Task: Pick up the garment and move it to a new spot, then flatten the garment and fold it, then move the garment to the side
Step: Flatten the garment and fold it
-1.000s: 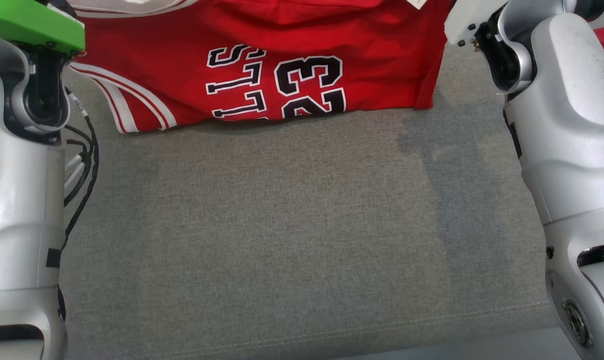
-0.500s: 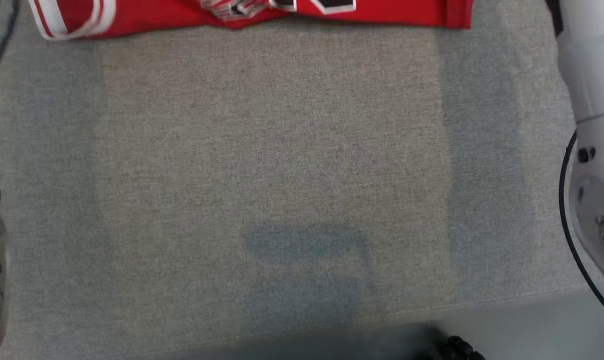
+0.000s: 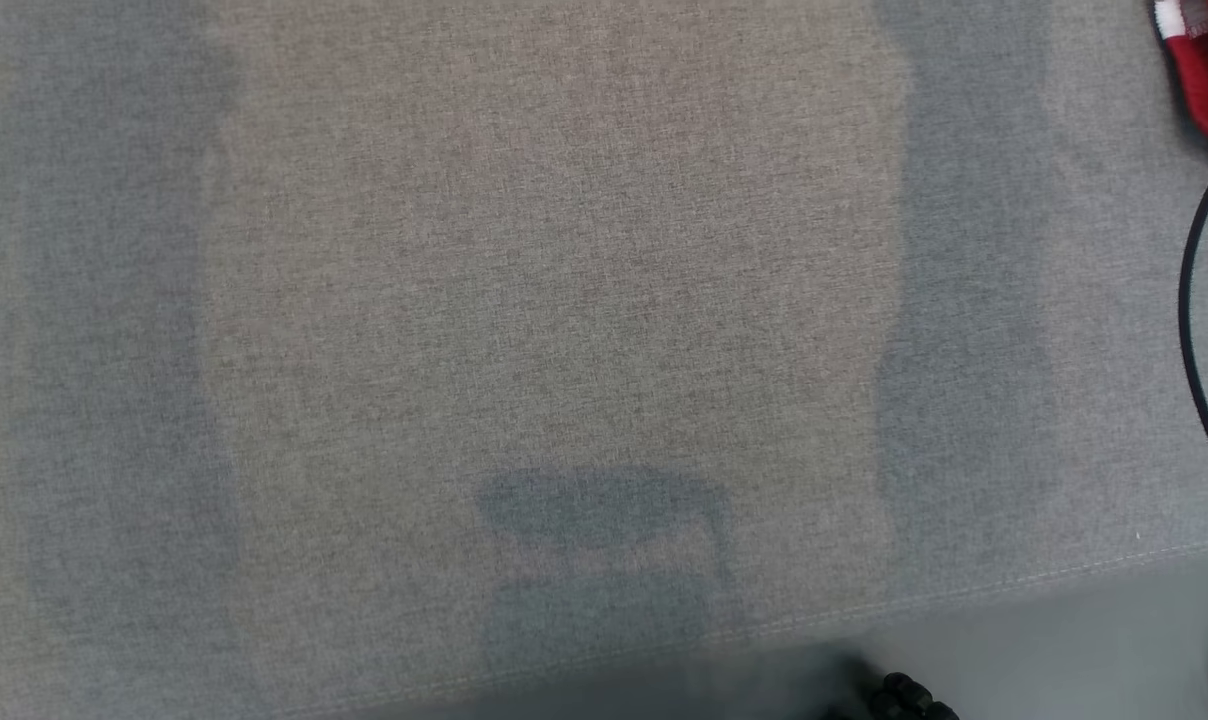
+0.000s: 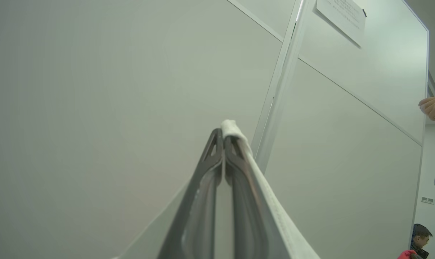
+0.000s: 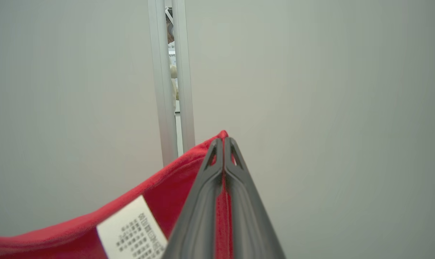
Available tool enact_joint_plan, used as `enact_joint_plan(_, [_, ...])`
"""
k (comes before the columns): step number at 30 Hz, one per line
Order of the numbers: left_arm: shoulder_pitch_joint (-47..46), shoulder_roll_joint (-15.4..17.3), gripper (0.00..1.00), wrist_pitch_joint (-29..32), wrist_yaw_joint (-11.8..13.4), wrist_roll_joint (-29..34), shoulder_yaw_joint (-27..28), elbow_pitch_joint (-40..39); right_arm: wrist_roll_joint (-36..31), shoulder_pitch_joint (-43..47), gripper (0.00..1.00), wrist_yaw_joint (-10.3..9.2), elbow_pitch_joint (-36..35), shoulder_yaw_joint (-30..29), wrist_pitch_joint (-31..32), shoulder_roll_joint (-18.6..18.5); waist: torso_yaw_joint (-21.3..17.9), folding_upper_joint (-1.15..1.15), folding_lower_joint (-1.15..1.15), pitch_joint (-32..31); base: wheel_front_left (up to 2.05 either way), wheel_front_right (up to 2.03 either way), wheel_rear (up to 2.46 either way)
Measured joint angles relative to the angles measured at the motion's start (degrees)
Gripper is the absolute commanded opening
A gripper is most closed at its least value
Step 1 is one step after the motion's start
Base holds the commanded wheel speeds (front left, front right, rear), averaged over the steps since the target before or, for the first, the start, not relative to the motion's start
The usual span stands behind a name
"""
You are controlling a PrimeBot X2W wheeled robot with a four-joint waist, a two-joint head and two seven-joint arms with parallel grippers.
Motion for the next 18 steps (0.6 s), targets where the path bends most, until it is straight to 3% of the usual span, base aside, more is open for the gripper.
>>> enact_joint_plan(9, [10.4,1.0,0.0,-1.1,-0.6,-0.9,-3.9,0.8,2.4,7.4,0.0,0.01,4.7,9.3,0.0,0.1,0.4,0.0,0.0,3.3,0.0,0.0,0.0])
enact_joint_plan(15, [22.2,3.1,0.0,-1.4,-0.8,-3.2,-5.7,-3.0,8.1,14.0,0.0,0.02,7.6,21.1,0.0,-0.4,1.2,0.0,0.01,4.2,0.0,0.0,0.0])
enact_joint_plan(18, [28.4,4.6,0.0,-1.8,-0.8,-4.5,-5.3,-5.9,11.8,16.8,0.0,0.02,7.7,25.4,0.1,-2.9,1.4,0.0,0.01,3.1,0.0,0.0,0.0])
